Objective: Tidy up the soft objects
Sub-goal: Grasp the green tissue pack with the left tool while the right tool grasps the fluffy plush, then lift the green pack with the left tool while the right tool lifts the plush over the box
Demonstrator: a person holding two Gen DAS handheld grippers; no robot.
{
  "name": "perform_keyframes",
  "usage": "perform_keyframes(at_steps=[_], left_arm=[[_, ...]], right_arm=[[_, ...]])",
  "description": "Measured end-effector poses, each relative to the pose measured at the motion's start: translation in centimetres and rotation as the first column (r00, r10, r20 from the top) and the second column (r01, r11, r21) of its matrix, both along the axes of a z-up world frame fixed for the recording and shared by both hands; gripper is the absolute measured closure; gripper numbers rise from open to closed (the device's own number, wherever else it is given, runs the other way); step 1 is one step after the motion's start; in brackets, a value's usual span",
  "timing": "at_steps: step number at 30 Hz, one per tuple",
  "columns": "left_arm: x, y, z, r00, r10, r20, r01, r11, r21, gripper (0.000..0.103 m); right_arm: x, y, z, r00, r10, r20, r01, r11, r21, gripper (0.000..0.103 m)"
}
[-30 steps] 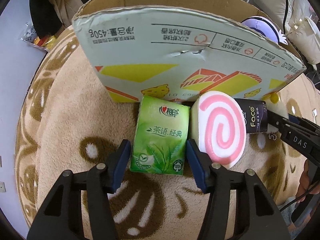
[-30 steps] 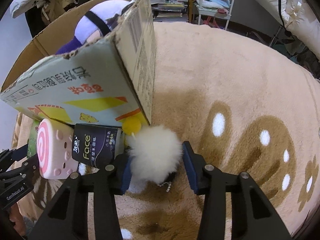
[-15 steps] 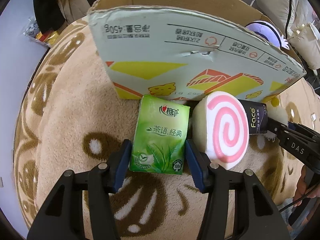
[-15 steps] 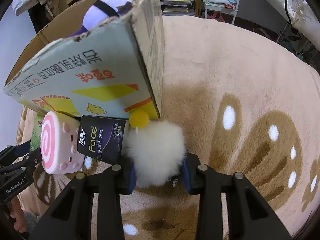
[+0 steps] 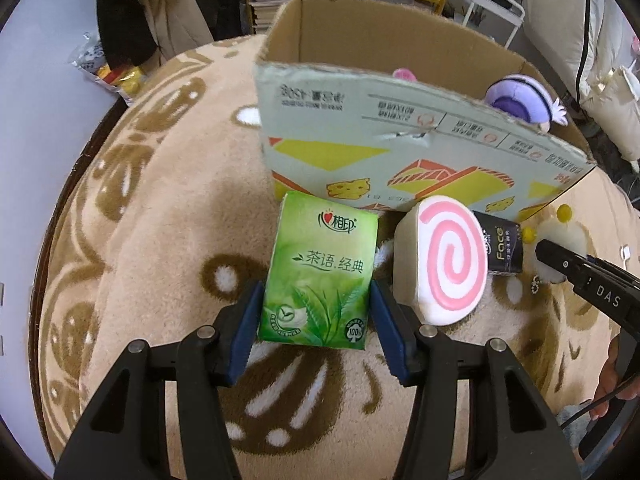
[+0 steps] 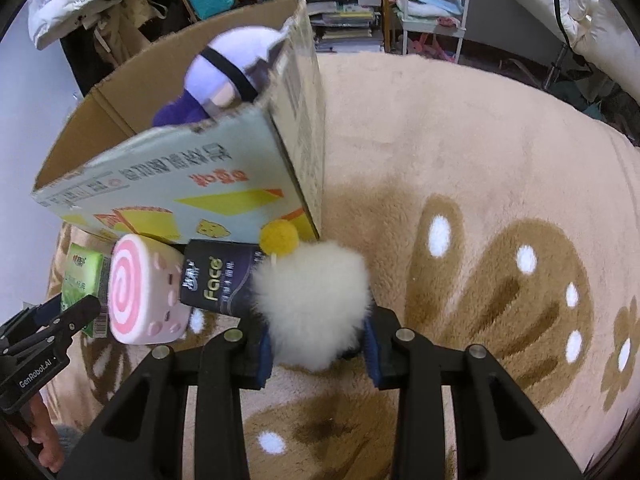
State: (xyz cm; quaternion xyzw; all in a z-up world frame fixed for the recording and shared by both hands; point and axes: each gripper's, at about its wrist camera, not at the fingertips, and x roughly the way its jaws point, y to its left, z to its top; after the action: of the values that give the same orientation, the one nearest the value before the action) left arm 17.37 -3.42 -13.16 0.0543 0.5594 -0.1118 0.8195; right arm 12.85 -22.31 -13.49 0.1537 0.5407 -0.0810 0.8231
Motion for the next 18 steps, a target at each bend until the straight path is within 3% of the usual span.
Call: perform_keyframes(at_steps=[8, 18], left_arm=[[-1.9, 0.5, 3.0, 0.994, 0.031, 0.107, -0.029, 0.999, -0.022, 0.050], [-4.2, 0.0, 7.1, 0.960, 0.016, 0.281, -0.003, 0.999, -0.045, 0.050]], right_arm=[[-1.1, 0.8, 3.0, 0.995, 0.035, 0.096, -0.036, 0.999, 0.008, 0.065], [-3.3, 1.8, 7.7, 0.960, 0.070, 0.273, -0.072, 0.997, -0.004, 0.065]])
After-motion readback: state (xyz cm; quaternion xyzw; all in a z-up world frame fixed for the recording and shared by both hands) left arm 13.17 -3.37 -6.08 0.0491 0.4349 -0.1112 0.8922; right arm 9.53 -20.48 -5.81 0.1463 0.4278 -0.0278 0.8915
